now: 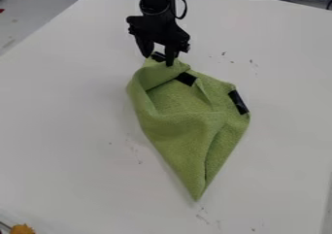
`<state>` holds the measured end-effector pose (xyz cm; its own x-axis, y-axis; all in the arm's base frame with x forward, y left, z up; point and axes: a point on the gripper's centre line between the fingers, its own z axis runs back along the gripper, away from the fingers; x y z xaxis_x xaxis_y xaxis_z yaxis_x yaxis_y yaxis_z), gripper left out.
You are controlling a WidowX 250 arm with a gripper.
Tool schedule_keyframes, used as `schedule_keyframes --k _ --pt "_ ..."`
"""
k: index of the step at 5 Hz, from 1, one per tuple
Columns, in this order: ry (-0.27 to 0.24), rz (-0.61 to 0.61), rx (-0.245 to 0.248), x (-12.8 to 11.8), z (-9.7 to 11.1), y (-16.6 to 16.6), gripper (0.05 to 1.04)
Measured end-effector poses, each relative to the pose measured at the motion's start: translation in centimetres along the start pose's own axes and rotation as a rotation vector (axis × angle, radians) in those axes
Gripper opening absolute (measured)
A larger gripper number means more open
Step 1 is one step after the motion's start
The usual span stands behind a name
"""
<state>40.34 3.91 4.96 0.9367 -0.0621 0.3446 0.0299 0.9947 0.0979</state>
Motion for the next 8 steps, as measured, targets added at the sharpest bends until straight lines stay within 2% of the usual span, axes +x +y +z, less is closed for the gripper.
schedule_keyframes --k 1,2,3,4,5,6,8 --pt "0.006 0.002 -0.007 0.07 -0.42 -0.06 0.350" --pt "0.015 0.009 -0.012 -0.10 -0.83 -0.16 0.224" --pt "0.024 0.008 -0.012 0.00 -0.64 -0.12 0.477" --pt "0.025 0.011 -0.005 0.31 -0.33 -0.22 0.786" --pt "0.015 0.014 -0.027 0.48 -0.38 -0.64 0.999" --pt "0.000 0.050 -0.060 0.46 -0.63 -0.10 0.955" --pt "-0.026 0.070 -0.088 0.16 -1.09 0.11 0.357"
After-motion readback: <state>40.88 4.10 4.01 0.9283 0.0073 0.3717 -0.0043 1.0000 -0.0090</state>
